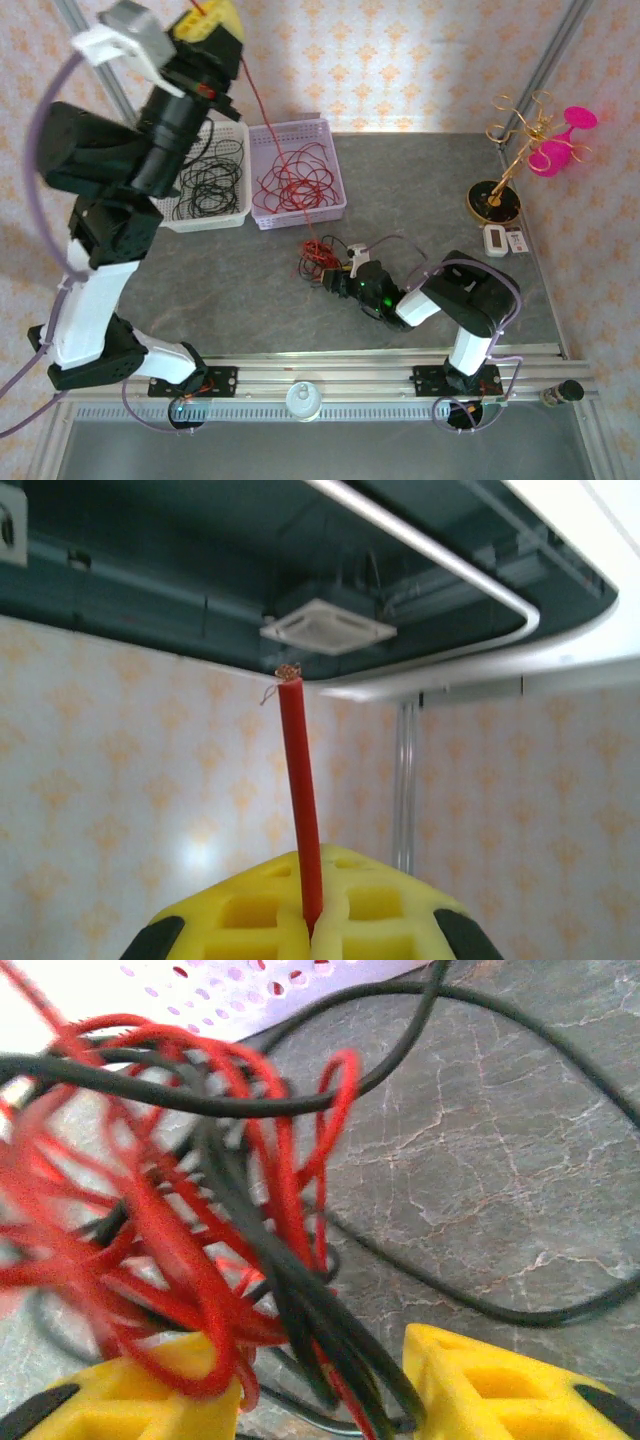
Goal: Untangle the cables
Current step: Untie the cable.
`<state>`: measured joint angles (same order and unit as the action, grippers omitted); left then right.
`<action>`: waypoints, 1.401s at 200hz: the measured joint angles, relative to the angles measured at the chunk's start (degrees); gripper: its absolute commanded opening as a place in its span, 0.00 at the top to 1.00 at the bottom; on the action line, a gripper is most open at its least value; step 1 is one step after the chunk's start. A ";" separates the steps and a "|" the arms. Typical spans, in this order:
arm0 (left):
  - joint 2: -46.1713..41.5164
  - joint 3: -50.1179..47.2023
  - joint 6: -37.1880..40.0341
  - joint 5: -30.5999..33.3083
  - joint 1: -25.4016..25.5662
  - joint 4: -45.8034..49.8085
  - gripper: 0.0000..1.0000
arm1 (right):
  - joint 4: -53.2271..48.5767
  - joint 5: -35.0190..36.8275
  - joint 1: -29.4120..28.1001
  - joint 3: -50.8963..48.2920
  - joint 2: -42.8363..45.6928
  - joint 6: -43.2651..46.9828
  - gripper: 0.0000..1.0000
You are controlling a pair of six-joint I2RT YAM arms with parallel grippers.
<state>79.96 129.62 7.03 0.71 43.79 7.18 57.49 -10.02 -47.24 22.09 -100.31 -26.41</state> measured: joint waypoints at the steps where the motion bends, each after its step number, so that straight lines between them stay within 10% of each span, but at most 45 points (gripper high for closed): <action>1: -0.02 0.15 0.07 0.02 0.00 -0.17 1.00 | 0.00 0.00 0.02 0.00 0.00 0.00 0.53; 130: -1.09 -12.02 -1.22 -1.66 0.00 -2.51 1.00 | -25.55 -12.41 -0.24 4.72 38.23 19.67 0.18; 229: -1.05 -7.80 0.72 -3.54 0.00 -6.67 1.00 | -13.84 -8.72 -0.61 17.16 1.03 16.35 0.56; 280: 0.68 -1.97 6.25 -4.26 0.00 -13.38 1.00 | -6.88 -0.98 -0.72 10.97 -2.51 8.24 0.67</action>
<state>80.64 127.66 13.28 -3.55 43.79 -6.20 50.61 -11.00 -47.97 33.06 -102.83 -18.17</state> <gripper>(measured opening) 0.046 0.322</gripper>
